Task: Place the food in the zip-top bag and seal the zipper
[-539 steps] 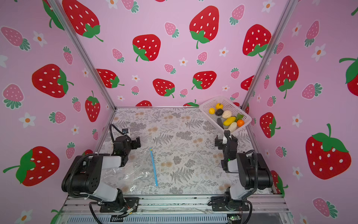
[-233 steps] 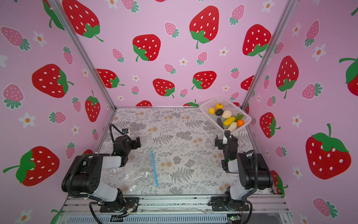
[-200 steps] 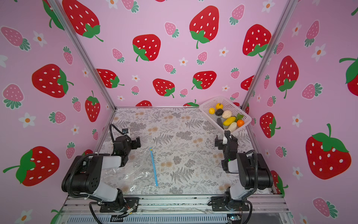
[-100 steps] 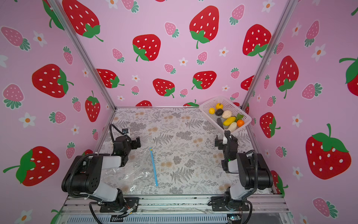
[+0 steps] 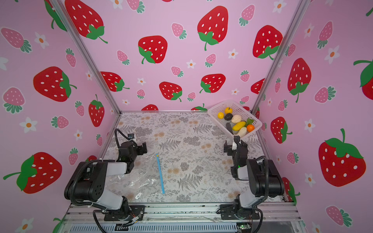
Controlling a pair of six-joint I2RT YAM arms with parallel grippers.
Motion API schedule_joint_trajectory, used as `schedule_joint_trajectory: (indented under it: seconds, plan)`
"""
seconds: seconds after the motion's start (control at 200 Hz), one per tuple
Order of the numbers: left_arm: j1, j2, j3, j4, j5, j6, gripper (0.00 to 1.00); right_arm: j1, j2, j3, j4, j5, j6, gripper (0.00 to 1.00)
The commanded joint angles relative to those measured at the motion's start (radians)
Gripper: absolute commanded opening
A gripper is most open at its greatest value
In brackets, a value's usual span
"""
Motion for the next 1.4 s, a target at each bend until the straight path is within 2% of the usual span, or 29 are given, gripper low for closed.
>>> schedule_joint_trajectory:
  seconds: [0.0,0.07,0.13,0.215,0.26,0.365,0.47,0.66,0.815,0.925,1.065,1.135,1.24,1.395]
  plan:
    - [-0.011,-0.052,0.052,-0.078,-0.067,0.009,0.99,0.019,-0.058,-0.025,0.032,0.028,-0.009,0.99]
    - [-0.019,-0.118,0.116,-0.236,-0.052,0.021,0.99,0.033,-0.107,-0.030,-0.003,0.051,-0.012,0.99]
    - [-0.033,-0.160,0.165,-0.333,-0.046,0.030,0.99,0.046,-0.175,0.005,-0.137,0.085,0.001,0.99]
    - [-0.053,-0.197,0.244,-0.460,-0.051,-0.033,0.99,0.068,-0.233,0.058,-0.279,0.127,0.031,0.99]
    - [-0.075,-0.198,0.291,-0.523,-0.069,-0.063,0.99,0.079,-0.260,0.098,-0.361,0.162,0.094,0.99]
    - [-0.152,-0.175,0.391,-0.640,-0.148,-0.103,0.99,0.096,-0.282,0.212,-0.549,0.157,0.248,0.99]
    - [-0.219,-0.130,0.482,-0.739,-0.175,-0.137,1.00,0.102,-0.256,0.338,-0.703,0.102,0.381,0.99]
    - [-0.300,-0.006,0.656,-0.890,-0.168,-0.219,0.99,0.106,-0.141,0.537,-0.851,0.067,0.440,0.99]
    - [-0.317,0.141,0.841,-1.012,-0.073,-0.306,0.97,0.103,-0.010,0.723,-0.992,0.112,0.442,0.99]
    - [-0.327,0.240,0.961,-1.079,-0.026,-0.349,0.97,0.103,0.082,0.872,-1.108,0.205,0.464,0.99]
    - [-0.334,0.337,1.097,-1.155,0.057,-0.361,0.97,0.102,0.173,1.019,-1.197,0.225,0.461,0.99]
    - [-0.334,0.378,1.152,-1.202,0.050,-0.390,0.97,0.103,0.212,1.066,-1.225,0.233,0.463,0.99]
    - [-0.335,0.422,1.219,-1.260,0.057,-0.397,0.97,0.104,0.291,1.162,-1.283,0.202,0.464,0.99]
    - [-0.334,0.429,1.228,-1.249,0.071,-0.407,0.97,0.105,0.425,1.329,-1.361,0.098,0.474,0.99]
